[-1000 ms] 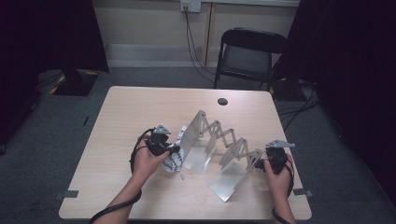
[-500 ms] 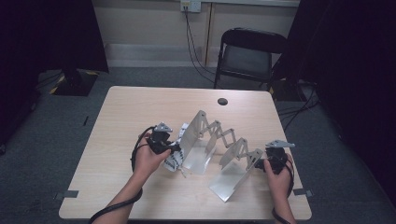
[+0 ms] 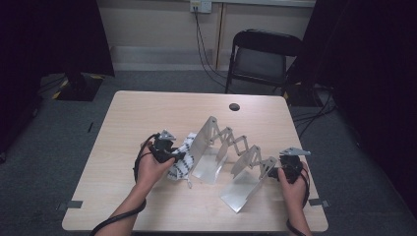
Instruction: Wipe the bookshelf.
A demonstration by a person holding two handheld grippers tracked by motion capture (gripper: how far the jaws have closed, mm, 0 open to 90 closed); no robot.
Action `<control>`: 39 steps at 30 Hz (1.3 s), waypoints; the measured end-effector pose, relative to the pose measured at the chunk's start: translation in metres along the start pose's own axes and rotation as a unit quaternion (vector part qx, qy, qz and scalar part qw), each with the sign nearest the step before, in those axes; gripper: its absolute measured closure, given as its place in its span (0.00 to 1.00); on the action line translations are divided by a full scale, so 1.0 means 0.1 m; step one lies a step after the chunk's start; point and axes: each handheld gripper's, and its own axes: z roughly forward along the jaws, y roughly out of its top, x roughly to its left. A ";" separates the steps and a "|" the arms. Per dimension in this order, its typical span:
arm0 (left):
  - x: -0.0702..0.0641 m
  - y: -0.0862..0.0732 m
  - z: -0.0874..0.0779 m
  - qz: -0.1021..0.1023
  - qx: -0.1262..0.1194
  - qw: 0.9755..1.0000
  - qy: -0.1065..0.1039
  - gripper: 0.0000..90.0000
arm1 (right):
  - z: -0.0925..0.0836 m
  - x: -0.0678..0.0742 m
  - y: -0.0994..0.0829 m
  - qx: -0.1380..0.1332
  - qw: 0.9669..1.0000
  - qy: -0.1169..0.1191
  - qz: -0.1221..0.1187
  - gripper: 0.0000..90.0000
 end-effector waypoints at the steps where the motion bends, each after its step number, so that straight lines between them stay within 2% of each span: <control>1: 0.02 0.00 -0.01 -0.003 -0.003 1.000 0.002 0.67 | 0.00 0.00 0.00 0.000 1.000 0.000 0.000 0.17; 4: 0.04 0.01 -0.02 0.001 0.000 1.000 0.012 0.63 | 0.00 0.00 0.00 0.000 1.000 0.000 0.000 0.17; 5: 0.06 0.00 -0.02 -0.004 0.001 1.000 0.026 0.62 | 0.00 0.00 0.00 0.000 1.000 0.000 0.000 0.17; 9: 0.09 -0.05 0.04 0.001 0.013 0.999 0.037 0.58 | 0.00 0.00 0.00 0.000 1.000 0.000 0.000 0.17; 15: 0.12 -0.15 0.15 -0.007 0.029 0.999 0.034 0.57 | 0.00 0.00 0.00 0.000 1.000 0.000 0.000 0.17; 17: 0.13 -0.17 0.19 0.003 0.034 0.999 0.035 0.55 | 0.00 0.00 0.00 0.000 1.000 0.000 0.000 0.17; 22: 0.08 -0.18 0.24 0.022 0.027 0.999 0.035 0.51 | 0.00 0.01 0.00 -0.001 1.000 0.000 -0.002 0.18; 24: 0.05 -0.19 0.25 0.018 0.017 0.999 0.035 0.51 | 0.00 0.01 0.00 0.000 1.000 0.001 -0.002 0.18; 26: 0.05 -0.19 0.25 0.023 0.019 0.999 0.031 0.52 | 0.00 0.01 0.00 0.000 1.000 0.001 -0.002 0.18; 28: 0.00 -0.19 0.24 0.031 0.017 0.999 0.018 0.68 | 0.00 0.01 0.00 0.000 1.000 0.001 -0.002 0.18; 29: -0.01 -0.19 0.24 0.036 0.018 0.999 0.016 0.74 | 0.00 0.01 0.00 0.000 1.000 0.001 -0.002 0.18; 30: -0.04 -0.19 0.25 0.032 0.019 0.999 0.011 0.79 | 0.00 0.01 0.00 0.000 1.000 0.001 -0.002 0.18; 31: -0.05 -0.17 0.24 0.039 0.026 0.999 0.011 0.84 | 0.00 0.01 0.00 0.000 1.000 0.001 -0.002 0.18; 32: -0.06 -0.17 0.25 0.033 0.030 0.999 0.005 0.87 | 0.00 0.01 0.00 0.000 1.000 0.001 -0.002 0.18; 33: -0.06 -0.17 0.25 0.033 0.030 0.999 0.005 0.90 | 0.00 0.01 0.00 0.000 1.000 0.001 -0.002 0.18; 34: -0.08 -0.15 0.26 0.012 0.032 0.999 -0.012 0.91 | 0.00 0.01 0.00 0.000 1.000 0.001 -0.002 0.18; 35: -0.08 -0.15 0.26 0.012 0.032 0.999 -0.012 0.91 | 0.00 0.01 0.00 0.000 1.000 0.001 -0.002 0.18; 36: -0.10 -0.15 0.27 0.008 0.031 0.999 -0.025 0.91 | 0.00 0.01 0.00 0.000 1.000 0.001 -0.002 0.18; 37: -0.10 -0.15 0.27 0.008 0.031 0.999 -0.025 0.91 | 0.00 0.01 0.00 0.000 1.000 0.001 -0.002 0.18; 39: -0.09 -0.14 0.26 -0.004 0.028 0.999 -0.037 0.92 | 0.00 0.01 0.00 0.000 1.000 0.001 -0.002 0.18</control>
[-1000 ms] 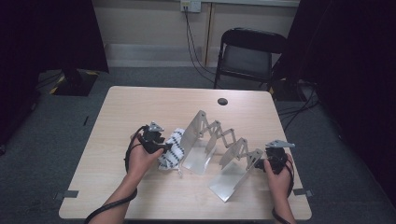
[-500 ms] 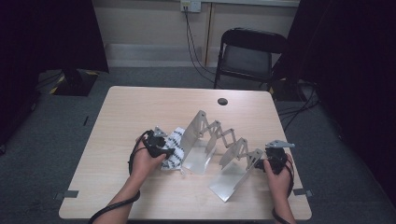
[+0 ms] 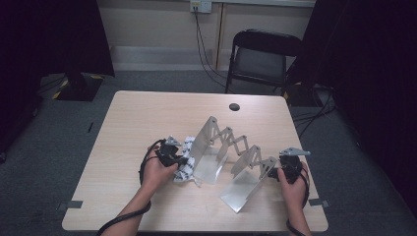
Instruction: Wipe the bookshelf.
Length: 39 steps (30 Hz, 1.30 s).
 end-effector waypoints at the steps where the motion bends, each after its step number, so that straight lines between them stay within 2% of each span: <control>1: 0.00 0.01 -0.03 -0.009 -0.011 1.000 -0.009 0.92 | 0.00 0.00 0.00 0.000 1.000 0.000 0.000 0.17; 5: -0.01 0.08 -0.09 -0.011 -0.026 0.999 -0.021 0.92 | 0.00 0.00 0.00 0.000 1.000 0.000 0.000 0.17; 7: -0.03 0.15 -0.16 -0.017 -0.041 0.998 -0.037 0.93 | 0.00 0.00 0.00 0.000 1.000 0.000 0.000 0.17; 14: -0.10 0.33 -0.28 -0.014 -0.056 0.997 -0.054 0.93 | 0.00 0.00 0.00 0.000 1.000 0.001 0.000 0.17; 23: -0.14 0.48 -0.40 -0.004 -0.059 0.997 -0.055 0.93 | 0.00 0.00 0.00 0.000 1.000 0.001 0.000 0.17; 39: -0.25 0.92 -0.74 0.030 -0.079 0.996 -0.038 0.92 | 0.01 0.01 0.01 0.000 1.000 0.000 0.001 0.17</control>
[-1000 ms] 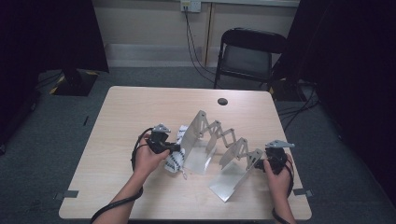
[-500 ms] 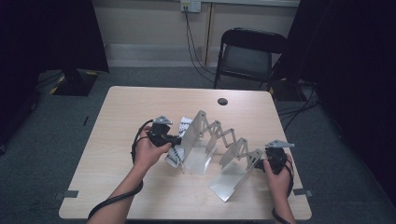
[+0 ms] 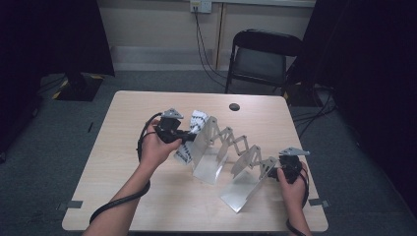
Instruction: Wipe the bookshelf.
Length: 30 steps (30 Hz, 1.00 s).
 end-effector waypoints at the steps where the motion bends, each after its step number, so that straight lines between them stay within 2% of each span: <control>1: -0.02 0.04 -0.02 0.003 -0.004 1.000 0.002 0.92 | 0.00 0.00 0.00 0.000 1.000 0.000 0.000 0.17; 5: -0.04 0.14 -0.07 0.011 -0.009 1.000 0.003 0.92 | 0.00 0.00 0.00 -0.001 1.000 0.000 0.000 0.17; 16: -0.10 0.27 -0.14 0.017 -0.018 1.000 0.006 0.92 | 0.01 0.01 0.01 0.000 1.000 0.000 0.000 0.17; 21: -0.10 0.23 -0.12 0.013 -0.021 1.000 0.006 0.92 | 0.01 0.01 0.01 0.000 1.000 0.000 0.000 0.17; 30: -0.04 0.09 -0.03 -0.001 -0.012 1.000 0.003 0.92 | 0.01 0.03 0.01 0.000 1.000 0.001 0.000 0.17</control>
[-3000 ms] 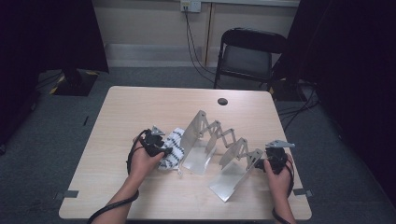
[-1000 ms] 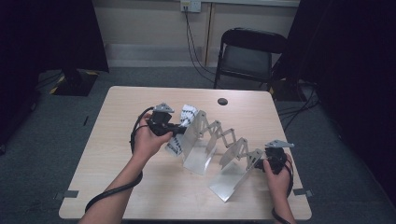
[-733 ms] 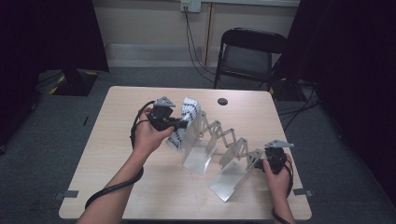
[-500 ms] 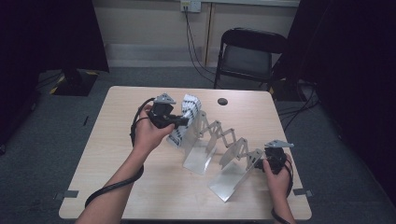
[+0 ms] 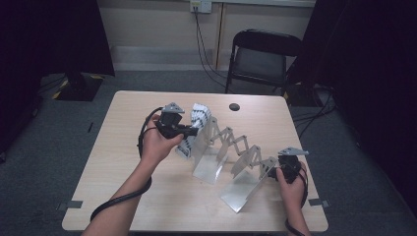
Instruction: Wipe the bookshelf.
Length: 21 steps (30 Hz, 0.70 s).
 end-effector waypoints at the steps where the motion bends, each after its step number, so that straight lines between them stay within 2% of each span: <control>1: 0.01 -0.03 0.02 -0.003 0.002 1.000 -0.001 0.92 | 0.00 0.00 0.00 0.000 1.000 0.000 0.000 0.17; 5: 0.02 -0.09 0.06 -0.008 0.004 1.000 -0.001 0.92 | 0.00 0.00 0.00 -0.001 1.000 0.000 -0.001 0.17; 21: 0.11 -0.46 0.32 -0.033 0.028 0.999 -0.005 0.92 | 0.00 0.01 0.00 -0.001 1.000 0.001 -0.001 0.17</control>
